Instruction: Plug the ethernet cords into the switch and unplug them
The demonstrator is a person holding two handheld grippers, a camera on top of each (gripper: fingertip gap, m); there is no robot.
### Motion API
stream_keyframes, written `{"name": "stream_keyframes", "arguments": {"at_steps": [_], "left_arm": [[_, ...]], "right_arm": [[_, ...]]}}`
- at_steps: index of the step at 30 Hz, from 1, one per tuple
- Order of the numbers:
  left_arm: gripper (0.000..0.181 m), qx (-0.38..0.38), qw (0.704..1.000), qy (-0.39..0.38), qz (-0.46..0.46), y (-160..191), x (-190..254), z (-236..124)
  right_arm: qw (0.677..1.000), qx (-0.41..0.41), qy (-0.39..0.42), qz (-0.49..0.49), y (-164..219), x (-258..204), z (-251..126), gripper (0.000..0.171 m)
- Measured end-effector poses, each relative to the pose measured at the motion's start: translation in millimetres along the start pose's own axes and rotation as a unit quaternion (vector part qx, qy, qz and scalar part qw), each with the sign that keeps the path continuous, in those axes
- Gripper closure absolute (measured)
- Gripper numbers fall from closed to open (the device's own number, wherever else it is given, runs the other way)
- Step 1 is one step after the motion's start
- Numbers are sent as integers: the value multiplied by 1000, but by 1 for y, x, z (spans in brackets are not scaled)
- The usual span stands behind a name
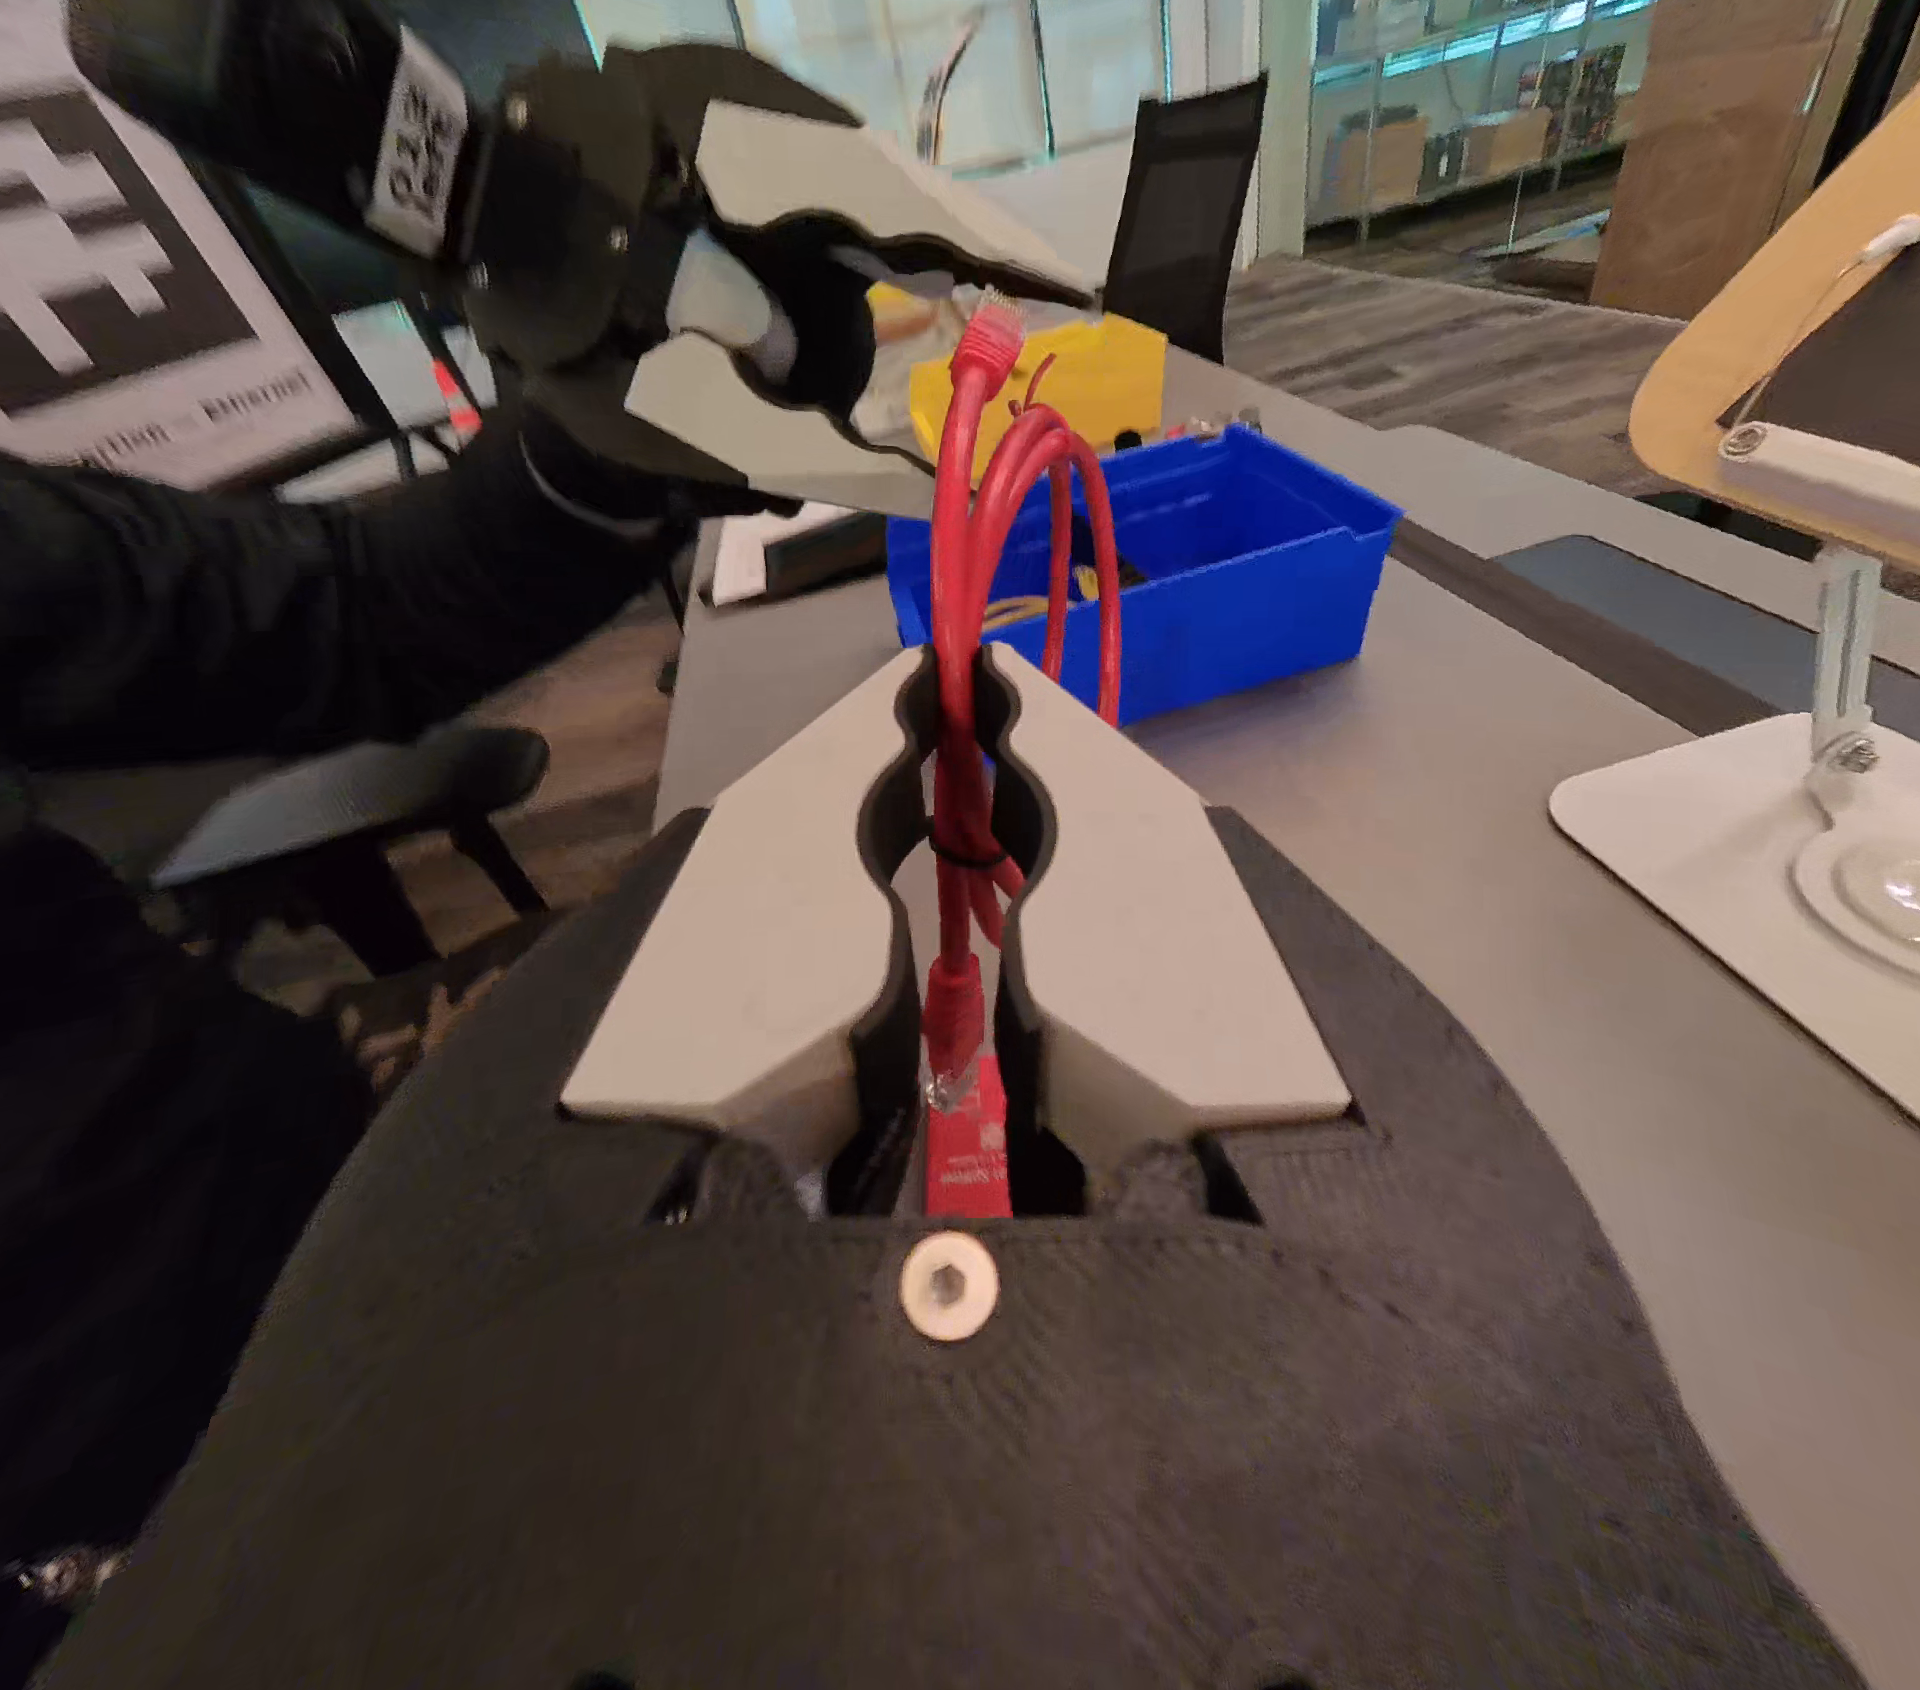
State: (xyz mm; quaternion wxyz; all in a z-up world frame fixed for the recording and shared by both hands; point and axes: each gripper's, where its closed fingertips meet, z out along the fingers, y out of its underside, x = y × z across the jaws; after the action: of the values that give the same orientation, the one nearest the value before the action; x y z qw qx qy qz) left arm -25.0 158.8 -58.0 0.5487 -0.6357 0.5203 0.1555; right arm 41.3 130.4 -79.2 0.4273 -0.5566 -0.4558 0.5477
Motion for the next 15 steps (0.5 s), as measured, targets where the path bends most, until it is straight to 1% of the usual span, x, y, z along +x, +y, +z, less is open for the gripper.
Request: {"name": "stream_keyframes", "arguments": {"at_steps": [2, 3, 6, 8, 10, 12, 14, 15], "left_arm": [[134, 19, 998, -51, -31, 0, -16, -12], [137, 28, 997, -53, -50, -1, -15, -18], [144, 51, 993, 4, -103, -10, 22, -19], [149, 50, 988, 63, -129, -18, 61, -9], [150, 44, 983, 91, -151, -22, 89, 4], [141, 33, 973, 123, -194, -22, 107, 21], [135, 54, 952, 162, -253, -29, 118, 35], [129, 64, 943, 168, -282, -31, 118, 41]], "right_arm": [[999, 45, 7, 27, -11, 8, -8, 167], [997, 69, 12, 39, -16, 13, -13, 167], [986, 155, 25, 63, -35, 24, -27, 167], [977, 199, 31, 70, -43, 27, -34, 167], [971, 227, 31, 69, -48, 25, -37, 167], [967, 242, 27, 68, -52, 22, -37, 167], [965, 252, 23, 67, -55, 17, -37, 168], [964, 256, 20, 66, -57, 15, -36, 168]]}}
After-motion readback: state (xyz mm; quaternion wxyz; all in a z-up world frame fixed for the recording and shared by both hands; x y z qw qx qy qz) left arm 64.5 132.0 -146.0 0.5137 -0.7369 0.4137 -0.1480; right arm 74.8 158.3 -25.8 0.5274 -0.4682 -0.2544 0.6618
